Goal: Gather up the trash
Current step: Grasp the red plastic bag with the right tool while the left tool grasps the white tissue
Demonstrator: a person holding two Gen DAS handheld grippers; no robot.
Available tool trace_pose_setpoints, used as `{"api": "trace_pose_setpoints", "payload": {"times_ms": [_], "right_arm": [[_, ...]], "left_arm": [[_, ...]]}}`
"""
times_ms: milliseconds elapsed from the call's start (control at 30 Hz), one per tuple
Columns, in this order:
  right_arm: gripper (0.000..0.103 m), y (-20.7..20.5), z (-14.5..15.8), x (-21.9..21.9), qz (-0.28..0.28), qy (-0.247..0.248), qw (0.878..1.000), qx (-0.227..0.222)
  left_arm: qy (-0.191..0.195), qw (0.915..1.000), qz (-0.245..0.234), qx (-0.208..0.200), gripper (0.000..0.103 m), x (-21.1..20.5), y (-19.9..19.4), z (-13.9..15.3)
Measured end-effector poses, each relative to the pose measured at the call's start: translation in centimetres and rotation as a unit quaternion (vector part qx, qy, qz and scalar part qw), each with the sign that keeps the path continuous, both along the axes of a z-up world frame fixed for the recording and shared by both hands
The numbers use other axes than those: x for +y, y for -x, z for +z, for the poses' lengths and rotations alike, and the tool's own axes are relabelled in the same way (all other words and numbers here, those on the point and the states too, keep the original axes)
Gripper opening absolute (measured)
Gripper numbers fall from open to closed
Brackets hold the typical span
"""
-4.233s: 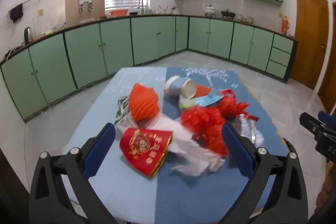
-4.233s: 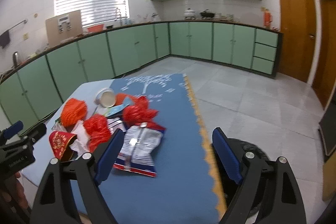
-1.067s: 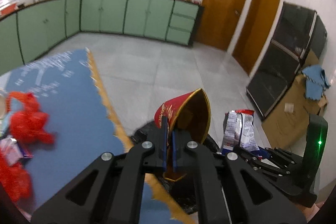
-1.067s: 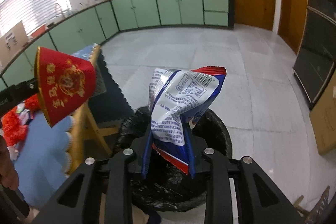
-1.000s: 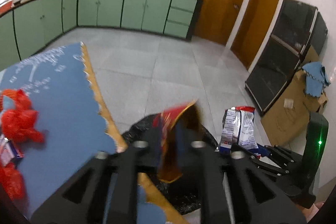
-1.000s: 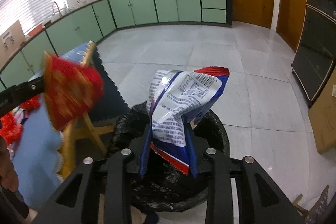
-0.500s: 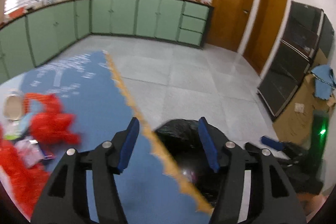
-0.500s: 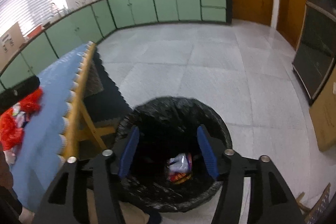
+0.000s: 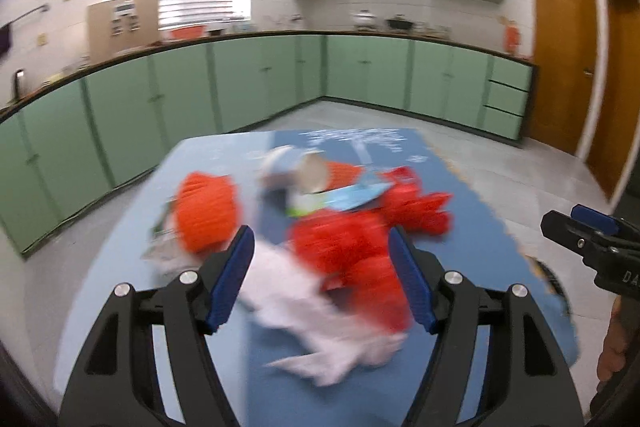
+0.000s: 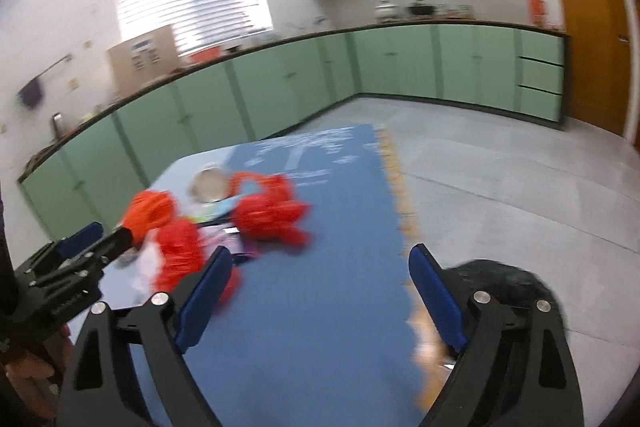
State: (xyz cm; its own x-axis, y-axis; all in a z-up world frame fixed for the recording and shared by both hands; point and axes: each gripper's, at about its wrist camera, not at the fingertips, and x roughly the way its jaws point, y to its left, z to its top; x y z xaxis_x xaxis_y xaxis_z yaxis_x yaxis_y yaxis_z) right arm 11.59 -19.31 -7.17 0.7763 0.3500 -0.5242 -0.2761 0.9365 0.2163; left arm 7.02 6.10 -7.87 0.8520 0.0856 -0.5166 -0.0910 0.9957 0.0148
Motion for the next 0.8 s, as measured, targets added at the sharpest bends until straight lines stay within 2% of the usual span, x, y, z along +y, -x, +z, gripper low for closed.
{"api": "trace_pose_setpoints", "payload": {"times_ms": [200,333,433,533,600,700,800], "right_arm": [[0.088,-0.1,-1.8,7.6,0.073,0.024,0.997,0.004],[0.086,-0.7,-2.7,10.2,0.096,0.037,0.995,0.011],[0.08,-1.1,-3.1,11.8,0.108,0.043,0.993,0.016],[0.06,-1.7,-3.6,12.6,0.118,0.045,0.991,0.033],[0.032,-2.1,-4.2,12.8,0.127,0.044,0.99,0.052],[0.017,-2.2,-4.6,12.6,0.137,0.03,0.988,0.069],[0.013,-1.8,-3.9,11.9,0.137,0.026,0.988,0.062]], "left_arm": [[0.009,0.9986,0.051,0.009,0.067,4.4,1.6,-0.6],[0.016,0.9976,0.066,0.014,0.067,6.3,1.9,-1.1],[0.022,0.9971,0.07,0.019,0.067,7.1,1.9,-1.6],[0.028,0.9968,0.071,0.024,0.067,7.7,1.8,-2.1],[0.03,0.9968,0.07,0.026,0.067,7.7,1.8,-2.4],[0.034,0.9967,0.067,0.032,0.067,7.8,1.8,-2.8],[0.044,0.9966,0.059,0.036,0.067,7.5,1.9,-3.1]]}}
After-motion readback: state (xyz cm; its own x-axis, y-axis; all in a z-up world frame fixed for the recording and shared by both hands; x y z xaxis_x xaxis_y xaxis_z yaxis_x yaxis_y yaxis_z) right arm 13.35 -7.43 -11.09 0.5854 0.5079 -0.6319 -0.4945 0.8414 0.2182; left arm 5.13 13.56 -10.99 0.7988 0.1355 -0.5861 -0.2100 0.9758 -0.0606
